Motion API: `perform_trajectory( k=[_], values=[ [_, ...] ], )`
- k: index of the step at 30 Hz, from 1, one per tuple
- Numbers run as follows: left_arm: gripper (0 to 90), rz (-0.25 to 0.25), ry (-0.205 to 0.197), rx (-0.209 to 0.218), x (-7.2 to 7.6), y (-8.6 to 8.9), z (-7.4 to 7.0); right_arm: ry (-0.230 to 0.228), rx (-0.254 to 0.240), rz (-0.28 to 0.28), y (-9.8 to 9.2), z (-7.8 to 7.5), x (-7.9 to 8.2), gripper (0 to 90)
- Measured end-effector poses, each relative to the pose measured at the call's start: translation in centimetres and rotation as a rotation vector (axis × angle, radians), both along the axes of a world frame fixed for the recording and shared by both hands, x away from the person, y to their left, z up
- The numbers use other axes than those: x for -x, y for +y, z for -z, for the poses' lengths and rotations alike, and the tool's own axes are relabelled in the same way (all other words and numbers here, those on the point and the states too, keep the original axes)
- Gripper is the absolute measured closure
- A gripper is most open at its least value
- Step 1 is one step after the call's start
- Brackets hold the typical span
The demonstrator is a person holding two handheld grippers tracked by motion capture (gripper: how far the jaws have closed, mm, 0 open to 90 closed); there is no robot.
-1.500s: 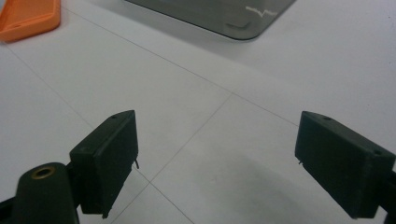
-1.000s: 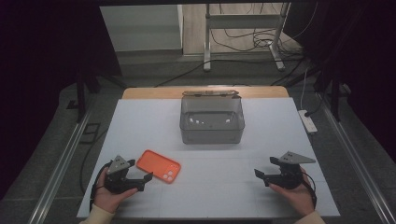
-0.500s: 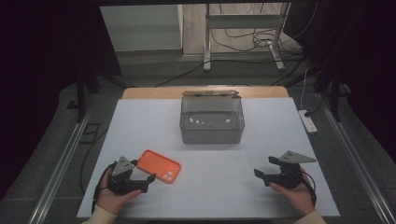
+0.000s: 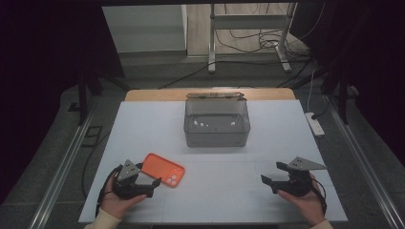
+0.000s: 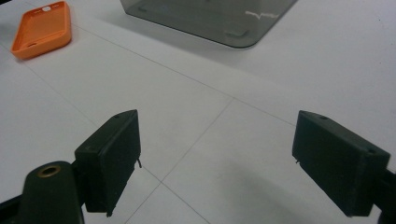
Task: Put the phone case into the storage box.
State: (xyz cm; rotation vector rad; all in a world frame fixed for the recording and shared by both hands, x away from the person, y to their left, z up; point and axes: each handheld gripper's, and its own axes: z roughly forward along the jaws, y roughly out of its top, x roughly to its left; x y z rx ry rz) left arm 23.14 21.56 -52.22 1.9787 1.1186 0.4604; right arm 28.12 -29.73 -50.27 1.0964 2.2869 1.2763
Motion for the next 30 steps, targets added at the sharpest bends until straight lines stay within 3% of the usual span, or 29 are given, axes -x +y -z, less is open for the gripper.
perform_trajectory(
  k=[8, 11, 16, 19, 30],
  values=[
    [9.6, 0.001, -0.002, 0.002, -0.2, 0.1, 0.0, -0.002, 0.001, -0.004, 0.5, 0.0, -0.6, 15.3],
    [9.7, 0.002, -0.004, 0.004, -0.2, 0.2, 0.1, -0.024, 0.0, -0.01, 0.9, -0.1, -0.7, 14.8],
    [9.8, 0.021, -0.013, -0.002, -0.1, -0.1, 0.1, -0.054, 0.005, 0.017, 1.1, -0.2, -0.4, 15.5],
    [9.7, 0.028, -0.02, -0.008, 0.1, 0.0, 0.0, -0.045, -0.008, 0.026, 1.3, -0.4, -0.5, 16.6],
    [9.7, 0.013, -0.023, -0.005, 0.1, 0.1, -0.2, -0.045, 0.024, -0.026, 2.6, -1.2, -0.7, 19.0]
  ],
)
